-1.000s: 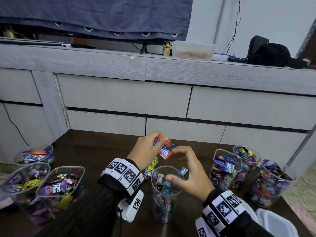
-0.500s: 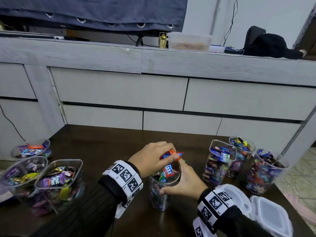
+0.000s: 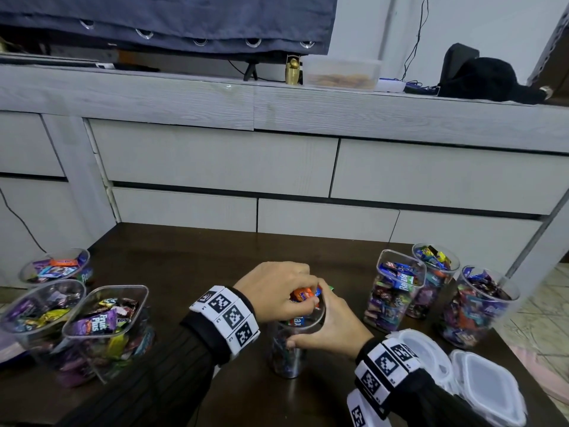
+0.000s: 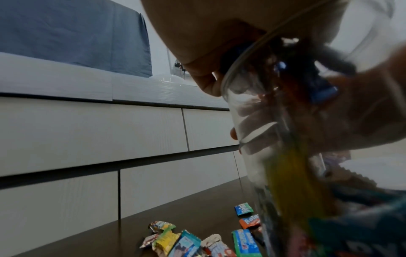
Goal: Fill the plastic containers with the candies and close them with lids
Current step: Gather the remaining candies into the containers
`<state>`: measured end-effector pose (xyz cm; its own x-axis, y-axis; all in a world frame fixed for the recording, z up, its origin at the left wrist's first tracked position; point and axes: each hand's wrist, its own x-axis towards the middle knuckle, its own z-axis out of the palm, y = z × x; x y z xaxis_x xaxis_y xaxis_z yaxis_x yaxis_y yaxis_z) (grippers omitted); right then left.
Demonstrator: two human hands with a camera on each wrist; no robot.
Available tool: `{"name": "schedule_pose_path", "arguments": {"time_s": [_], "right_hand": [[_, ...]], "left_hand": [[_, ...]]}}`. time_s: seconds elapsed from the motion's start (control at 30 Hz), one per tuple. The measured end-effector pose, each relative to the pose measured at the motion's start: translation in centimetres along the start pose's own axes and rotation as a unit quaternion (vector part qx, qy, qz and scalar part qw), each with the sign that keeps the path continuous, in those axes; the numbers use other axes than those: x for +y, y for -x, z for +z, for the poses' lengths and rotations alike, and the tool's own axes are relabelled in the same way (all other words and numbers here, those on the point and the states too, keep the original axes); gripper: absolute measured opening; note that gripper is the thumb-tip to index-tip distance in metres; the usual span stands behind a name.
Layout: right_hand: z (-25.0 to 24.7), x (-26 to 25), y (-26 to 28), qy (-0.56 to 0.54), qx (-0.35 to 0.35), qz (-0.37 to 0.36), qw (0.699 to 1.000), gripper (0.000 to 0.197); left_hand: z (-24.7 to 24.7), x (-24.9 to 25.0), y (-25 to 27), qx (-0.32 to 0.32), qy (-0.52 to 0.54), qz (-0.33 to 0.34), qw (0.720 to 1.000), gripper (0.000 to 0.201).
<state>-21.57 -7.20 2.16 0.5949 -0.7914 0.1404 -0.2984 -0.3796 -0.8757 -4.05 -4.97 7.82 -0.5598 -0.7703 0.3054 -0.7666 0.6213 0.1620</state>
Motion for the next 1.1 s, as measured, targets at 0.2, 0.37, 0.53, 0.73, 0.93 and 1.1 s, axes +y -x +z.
{"name": "schedule_pose_path", "arguments": {"time_s": [0.2, 0.37, 0.53, 0.73, 0.93, 1.1], "right_hand": [[0.0, 0.1, 0.0, 0.010, 0.004, -0.004, 1.000, 0.084], [-0.1, 0.3, -0.1, -0.006, -0.005, -0.005, 1.000, 0.096], [-0.1, 0.1, 0.0, 0.005, 0.005, -0.010, 1.000, 0.084], [0.4, 0.3, 0.3, -0.014, 0.009, -0.004, 1.000, 0.088], [0.6, 0.1, 0.8, -0.046, -0.016, 0.004, 0.999, 0.104], [-1.0, 1.1, 0.3, -0.165, 0.155, 0.042, 0.973, 0.079]], "left_hand": [[0.6, 0.3, 0.0, 0.026, 0.142, -0.025, 0.989, 0.006], [0.9, 0.1, 0.2, 0.038, 0.171, -0.035, 0.984, 0.026], [0.8, -0.2, 0.3, 0.041, 0.184, -0.029, 0.982, 0.012], [1.7, -0.5, 0.1, 0.169, 0.392, -0.123, 0.896, 0.016], [2.3, -2.6, 0.3, 0.327, 0.478, -0.280, 0.765, 0.025], [4.1, -6.5, 3.4, 0.127, 0.244, -0.441, 0.854, 0.025]]}}
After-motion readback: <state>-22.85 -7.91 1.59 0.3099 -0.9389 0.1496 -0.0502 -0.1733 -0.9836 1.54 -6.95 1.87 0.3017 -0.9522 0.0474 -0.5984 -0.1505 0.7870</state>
